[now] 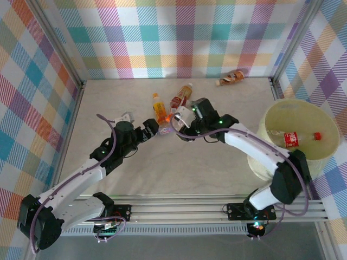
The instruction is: Put the plastic bottles in the bin
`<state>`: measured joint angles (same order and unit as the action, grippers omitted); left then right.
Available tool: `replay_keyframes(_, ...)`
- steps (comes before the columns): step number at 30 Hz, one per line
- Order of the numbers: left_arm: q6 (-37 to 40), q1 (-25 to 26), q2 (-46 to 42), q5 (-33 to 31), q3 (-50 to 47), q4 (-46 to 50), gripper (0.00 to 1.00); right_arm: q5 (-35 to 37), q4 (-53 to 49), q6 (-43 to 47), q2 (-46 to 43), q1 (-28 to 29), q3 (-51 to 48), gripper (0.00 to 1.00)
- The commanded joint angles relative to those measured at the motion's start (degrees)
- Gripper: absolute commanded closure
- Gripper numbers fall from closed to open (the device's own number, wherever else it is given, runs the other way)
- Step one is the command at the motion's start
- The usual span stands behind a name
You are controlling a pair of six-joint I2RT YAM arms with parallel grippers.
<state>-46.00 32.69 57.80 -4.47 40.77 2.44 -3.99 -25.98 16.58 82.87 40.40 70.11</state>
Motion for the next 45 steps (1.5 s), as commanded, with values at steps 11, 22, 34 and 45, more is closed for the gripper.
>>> replay_keyframes(11, 6.8, 4.3, 10.6, 13.1, 4.7, -19.7, 0.00, 12.2, -5.5, -17.6, -18.4, -6.1, 6.3, 0.65)
replay_keyframes(22, 6.6, 6.4, 21.0, 14.1, 11.4, -23.3, 0.00, 16.3, -18.8, -19.4, -25.4, -20.1, 13.6, 0.68)
replay_keyframes(34, 5.1, 6.7, 24.2, 13.5, 13.3, -23.2, 0.00, 31.1, -31.3, -13.0, -28.5, -36.6, 18.6, 0.66)
replay_keyframes(45, 4.9, 6.7, 25.3, 12.0, 14.8, -19.8, 0.00, 44.1, -36.6, -11.4, -29.8, -49.4, 14.0, 0.65)
